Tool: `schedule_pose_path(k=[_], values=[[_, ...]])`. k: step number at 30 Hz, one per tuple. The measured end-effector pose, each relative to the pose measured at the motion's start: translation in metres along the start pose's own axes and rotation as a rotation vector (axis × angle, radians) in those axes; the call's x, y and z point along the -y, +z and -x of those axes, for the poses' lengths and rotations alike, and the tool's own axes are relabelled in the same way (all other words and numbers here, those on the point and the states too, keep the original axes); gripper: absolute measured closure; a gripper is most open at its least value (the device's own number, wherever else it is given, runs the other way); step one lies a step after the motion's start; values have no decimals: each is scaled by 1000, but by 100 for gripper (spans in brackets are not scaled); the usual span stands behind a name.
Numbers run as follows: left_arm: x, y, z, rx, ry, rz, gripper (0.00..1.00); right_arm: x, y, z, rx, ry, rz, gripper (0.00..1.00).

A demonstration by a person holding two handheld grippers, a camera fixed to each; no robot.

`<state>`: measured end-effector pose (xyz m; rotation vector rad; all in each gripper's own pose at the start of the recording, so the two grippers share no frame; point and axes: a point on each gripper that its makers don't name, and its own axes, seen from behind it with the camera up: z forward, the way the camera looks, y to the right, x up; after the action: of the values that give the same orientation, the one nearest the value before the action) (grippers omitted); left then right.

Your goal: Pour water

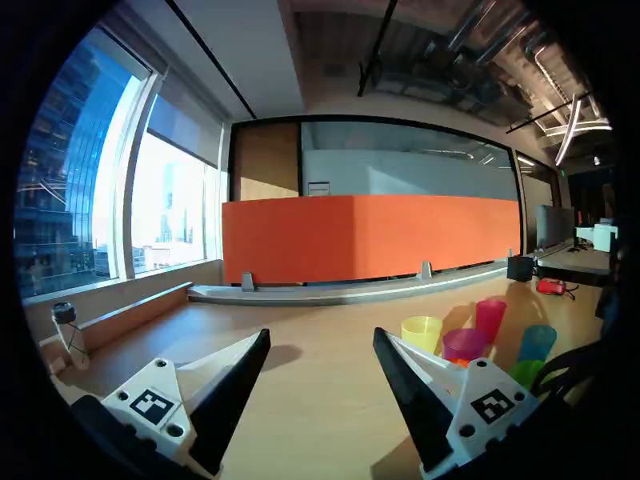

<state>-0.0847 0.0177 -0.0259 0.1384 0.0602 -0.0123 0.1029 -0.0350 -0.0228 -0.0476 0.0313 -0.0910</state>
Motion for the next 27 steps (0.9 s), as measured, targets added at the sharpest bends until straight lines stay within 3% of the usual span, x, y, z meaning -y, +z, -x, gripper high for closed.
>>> schedule_pose_path(k=[8, 27], values=[[6, -3, 8, -3, -16, -6, 5, 3, 0, 1, 7, 2, 0, 0], [6, 1, 31, 15, -33, -7, 5, 11, 0, -6, 3, -11, -13, 0]])
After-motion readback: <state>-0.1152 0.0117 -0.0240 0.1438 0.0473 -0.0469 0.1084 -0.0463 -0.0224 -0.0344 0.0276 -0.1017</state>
